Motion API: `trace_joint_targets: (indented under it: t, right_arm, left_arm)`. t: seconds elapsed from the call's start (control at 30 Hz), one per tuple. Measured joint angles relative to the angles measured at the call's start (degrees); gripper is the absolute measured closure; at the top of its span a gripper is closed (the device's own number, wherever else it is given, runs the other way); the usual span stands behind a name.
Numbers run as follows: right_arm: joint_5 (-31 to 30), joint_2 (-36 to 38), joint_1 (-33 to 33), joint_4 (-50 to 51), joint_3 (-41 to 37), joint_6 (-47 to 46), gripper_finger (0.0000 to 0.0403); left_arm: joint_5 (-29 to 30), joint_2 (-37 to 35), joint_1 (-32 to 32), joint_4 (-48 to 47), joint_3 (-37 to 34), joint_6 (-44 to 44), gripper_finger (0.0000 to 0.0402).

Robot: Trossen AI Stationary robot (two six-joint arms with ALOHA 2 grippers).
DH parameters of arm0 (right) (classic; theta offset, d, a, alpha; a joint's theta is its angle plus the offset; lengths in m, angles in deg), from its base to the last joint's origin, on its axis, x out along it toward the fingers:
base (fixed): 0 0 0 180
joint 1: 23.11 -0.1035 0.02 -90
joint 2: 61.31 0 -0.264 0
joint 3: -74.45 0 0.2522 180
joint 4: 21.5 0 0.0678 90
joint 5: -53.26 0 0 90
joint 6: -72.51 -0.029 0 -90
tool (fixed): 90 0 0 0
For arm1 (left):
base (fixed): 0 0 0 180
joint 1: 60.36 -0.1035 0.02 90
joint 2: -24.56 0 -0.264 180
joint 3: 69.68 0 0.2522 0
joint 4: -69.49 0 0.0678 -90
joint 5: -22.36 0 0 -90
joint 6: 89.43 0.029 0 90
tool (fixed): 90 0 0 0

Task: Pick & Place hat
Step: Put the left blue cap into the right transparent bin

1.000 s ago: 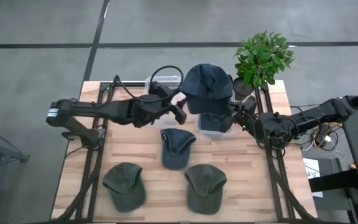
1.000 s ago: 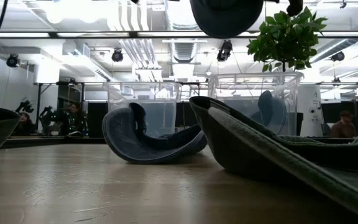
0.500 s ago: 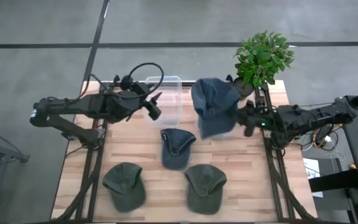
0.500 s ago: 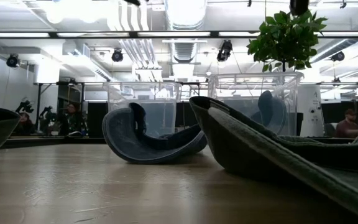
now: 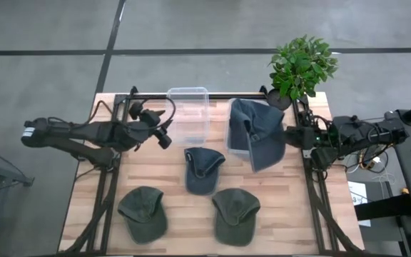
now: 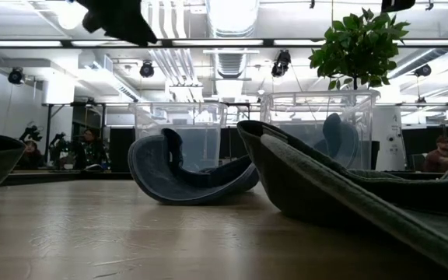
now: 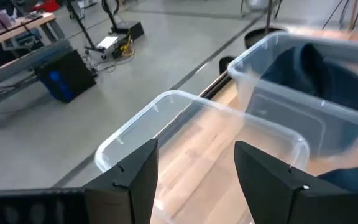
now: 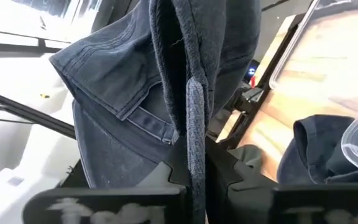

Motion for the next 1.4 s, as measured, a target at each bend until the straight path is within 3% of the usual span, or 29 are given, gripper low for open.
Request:
trace_joint_targets:
  t: [0.13,0.37,0.47,0.93,1.07,1.4]
  right_arm:
    - [-1.34,-0.84,0.01,0.63,0.01,-0.28,0.0392]
    - [-19.24,-4.09,1.62,9.46,0.00,1.29,0.0392]
    - [-23.41,-5.91,4.13,14.84,0.02,-1.33,0.0391]
    - [-12.73,-18.07,18.93,16.20,0.00,-0.44,0.0390]
    - [-10.10,-20.16,20.33,16.70,0.00,-0.37,0.0390]
    - [-10.90,-21.92,20.92,22.39,0.00,-4.26,0.0390]
  left_arm:
    - [-0.07,-3.11,0.19,5.05,-4.28,0.99,0.0200]
    - [-0.04,-7.96,0.19,5.87,-7.11,1.21,0.0200]
    - [-0.04,-9.96,0.19,5.88,-8.13,0.67,0.0200]
    - [-0.04,-12.41,0.19,5.77,-11.02,-0.14,0.0200]
    - [-0.04,-12.41,0.19,5.64,-11.58,-0.55,0.0200]
    - [0.13,-12.76,0.19,5.76,-12.13,-0.60,0.0200]
